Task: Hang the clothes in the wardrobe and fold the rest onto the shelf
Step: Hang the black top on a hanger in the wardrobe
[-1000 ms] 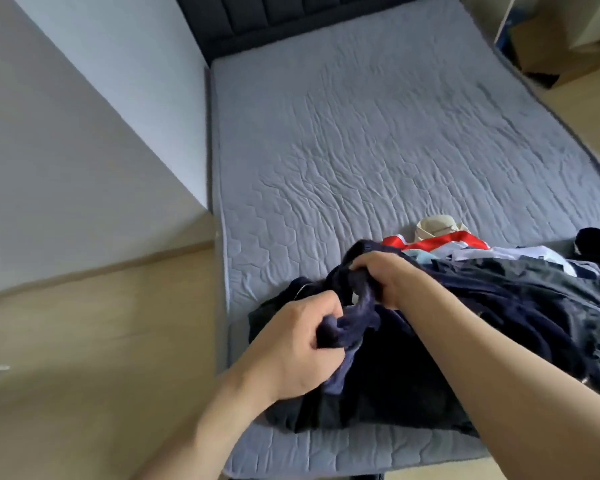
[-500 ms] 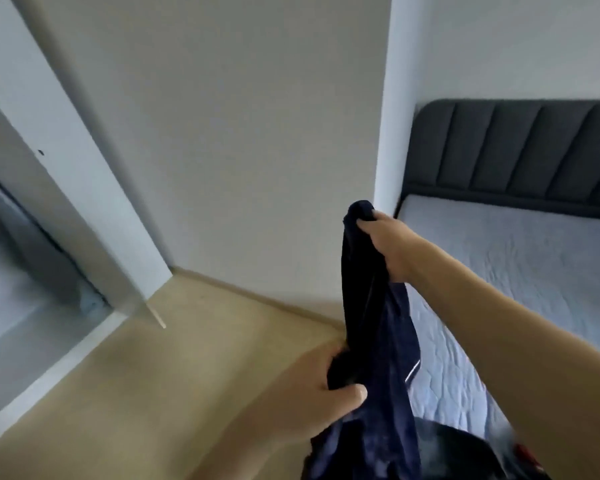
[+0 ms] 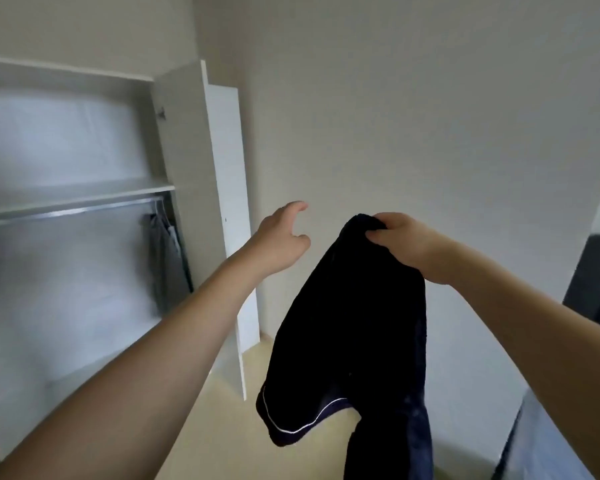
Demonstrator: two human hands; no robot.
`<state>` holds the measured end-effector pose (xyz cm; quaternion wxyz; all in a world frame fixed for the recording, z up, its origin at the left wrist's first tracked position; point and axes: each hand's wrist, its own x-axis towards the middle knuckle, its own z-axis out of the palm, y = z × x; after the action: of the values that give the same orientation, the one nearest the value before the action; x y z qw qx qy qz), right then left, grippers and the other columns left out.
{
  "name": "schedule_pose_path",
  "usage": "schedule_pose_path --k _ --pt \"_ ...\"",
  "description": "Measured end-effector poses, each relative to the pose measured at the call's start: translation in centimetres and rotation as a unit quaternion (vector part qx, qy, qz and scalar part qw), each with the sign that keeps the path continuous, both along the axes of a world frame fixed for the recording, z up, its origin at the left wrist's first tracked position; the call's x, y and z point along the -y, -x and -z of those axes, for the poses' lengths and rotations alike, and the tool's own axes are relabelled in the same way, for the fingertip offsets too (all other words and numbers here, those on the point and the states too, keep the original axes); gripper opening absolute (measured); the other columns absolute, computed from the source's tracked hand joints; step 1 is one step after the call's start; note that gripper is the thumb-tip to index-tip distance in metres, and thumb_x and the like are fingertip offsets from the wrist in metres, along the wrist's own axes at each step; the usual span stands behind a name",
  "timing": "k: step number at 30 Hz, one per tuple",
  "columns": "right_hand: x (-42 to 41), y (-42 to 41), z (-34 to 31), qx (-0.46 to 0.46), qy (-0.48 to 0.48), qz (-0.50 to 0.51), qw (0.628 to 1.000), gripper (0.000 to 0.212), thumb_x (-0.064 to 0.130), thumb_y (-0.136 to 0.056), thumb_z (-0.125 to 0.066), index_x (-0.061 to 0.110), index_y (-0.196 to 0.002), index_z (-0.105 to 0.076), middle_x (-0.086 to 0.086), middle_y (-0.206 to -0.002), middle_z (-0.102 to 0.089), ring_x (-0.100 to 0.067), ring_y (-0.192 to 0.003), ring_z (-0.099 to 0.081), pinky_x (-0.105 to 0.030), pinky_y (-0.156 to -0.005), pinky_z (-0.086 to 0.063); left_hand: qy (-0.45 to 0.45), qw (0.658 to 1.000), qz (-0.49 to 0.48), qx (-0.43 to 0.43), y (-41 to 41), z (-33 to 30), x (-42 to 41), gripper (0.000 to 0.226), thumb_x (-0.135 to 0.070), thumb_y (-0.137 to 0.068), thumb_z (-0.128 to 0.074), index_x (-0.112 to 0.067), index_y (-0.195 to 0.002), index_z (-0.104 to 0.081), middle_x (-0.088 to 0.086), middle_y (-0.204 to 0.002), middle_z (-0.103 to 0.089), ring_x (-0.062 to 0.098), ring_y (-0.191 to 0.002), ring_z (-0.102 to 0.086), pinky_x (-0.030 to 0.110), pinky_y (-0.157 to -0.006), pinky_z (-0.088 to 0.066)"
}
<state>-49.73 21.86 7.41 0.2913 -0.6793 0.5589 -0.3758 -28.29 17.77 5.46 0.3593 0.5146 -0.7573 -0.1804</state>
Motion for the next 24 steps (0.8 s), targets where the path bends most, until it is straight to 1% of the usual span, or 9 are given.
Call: schedule_pose_path --k 2,3,5,7,10,12,14,17,24 --pt "2.6 -2.4 -0.5 -0.044 0.024 -0.012 0.999 0.017 0.016 -0.095 -0.047 0.009 -0.097 -0.062 -0.004 -0.078 -0.058 -0.019 -0.071 -0.054 -0.030 -0.066 -0.043 -0.041 0.999 -0.002 0.026 -1.3 -0.6 2.8 0.062 -0.024 -0.090 -0.052 -0.034 -0.146 -0.029 -0.010 -0.153 -0.028 0.012 -0.136 -0.033 0.029 -0.106 -0.033" --pt "3.9 -3.5 -0.6 -0.061 0.038 -0.018 0.997 0.016 0.015 -0.094 -0.047 0.009 -0.097 -0.062 -0.003 -0.079 -0.058 -0.019 -0.071 -0.054 -0.029 -0.066 -0.042 -0.061 0.998 0.000 0.031 -1.9 -0.5 4.1 0.056 -0.025 -0.090 -0.054 -0.031 -0.143 -0.036 -0.009 -0.148 -0.036 0.013 -0.134 -0.037 0.030 -0.107 -0.034" --pt "6.8 -5.7 -0.3 -0.085 0.069 -0.029 0.994 0.017 0.013 -0.092 -0.046 0.013 -0.101 -0.061 -0.001 -0.086 -0.061 -0.017 -0.078 -0.056 -0.028 -0.067 -0.044 -0.092 0.996 0.001 0.010 -3.5 0.4 6.6 0.030 -0.026 -0.091 -0.056 -0.025 -0.120 -0.059 -0.009 -0.124 -0.059 0.014 -0.121 -0.052 0.029 -0.101 -0.041" --pt "10.3 -7.8 0.4 -0.098 0.087 -0.046 0.990 0.020 0.012 -0.091 -0.045 0.016 -0.105 -0.059 0.001 -0.094 -0.061 -0.016 -0.087 -0.057 -0.024 -0.068 -0.044 -0.122 0.991 0.002 -0.050 -5.1 1.4 8.1 0.015 -0.025 -0.088 -0.058 -0.023 -0.098 -0.068 -0.010 -0.102 -0.067 0.014 -0.104 -0.062 0.027 -0.095 -0.044" --pt "15.1 -10.6 1.8 -0.089 0.093 -0.082 0.988 0.019 0.011 -0.090 -0.045 0.019 -0.102 -0.057 0.002 -0.098 -0.061 -0.017 -0.091 -0.057 -0.025 -0.073 -0.044 -0.182 0.971 0.014 -0.154 -7.2 3.0 9.1 0.025 -0.028 -0.073 -0.056 -0.023 -0.095 -0.068 -0.008 -0.093 -0.069 0.011 -0.089 -0.066 0.029 -0.088 -0.041" --pt "18.4 -12.7 2.3 -0.077 0.102 -0.115 0.985 0.019 0.010 -0.089 -0.045 0.020 -0.099 -0.057 0.000 -0.096 -0.062 -0.017 -0.087 -0.059 -0.025 -0.071 -0.045 -0.189 0.969 -0.004 -0.160 -8.4 4.1 10.3 0.020 -0.027 -0.070 -0.057 -0.021 -0.088 -0.064 -0.002 -0.087 -0.065 0.014 -0.084 -0.063 0.033 -0.083 -0.045" --pt "21.5 -15.1 2.5 -0.076 0.114 -0.148 0.979 0.018 0.009 -0.088 -0.046 0.021 -0.097 -0.057 -0.003 -0.092 -0.064 -0.018 -0.080 -0.059 -0.025 -0.066 -0.046 -0.165 0.974 -0.081 -0.131 -9.9 4.9 11.8 0.005 -0.019 -0.077 -0.058 -0.016 -0.075 -0.056 0.002 -0.075 -0.057 0.017 -0.073 -0.058 0.037 -0.074 -0.049" --pt "25.2 -18.4 2.6 -0.065 0.148 -0.177 0.971 0.014 0.011 -0.089 -0.049 0.020 -0.095 -0.057 0.000 -0.087 -0.063 -0.014 -0.076 -0.058 -0.022 -0.065 -0.046 -0.108 0.970 -0.183 -0.119 -12.6 5.1 14.2 0.017 -0.014 -0.085 -0.048 -0.015 -0.068 -0.044 0.000 -0.062 -0.042 0.015 -0.057 -0.043 0.029 -0.059 -0.035" --pt "34.5 -25.1 6.9 -0.051 0.163 -0.191 0.967 0.012 0.009 -0.089 -0.047 0.017 -0.091 -0.056 0.000 -0.085 -0.062 -0.020 -0.077 -0.057 -0.033 -0.072 -0.046 0.044 0.915 -0.294 -0.272 -19.0 2.2 19.1 0.027 -0.002 -0.086 -0.034 -0.011 -0.064 -0.044 0.005 -0.061 -0.034 0.018 -0.058 -0.033 0.030 -0.055 -0.025"
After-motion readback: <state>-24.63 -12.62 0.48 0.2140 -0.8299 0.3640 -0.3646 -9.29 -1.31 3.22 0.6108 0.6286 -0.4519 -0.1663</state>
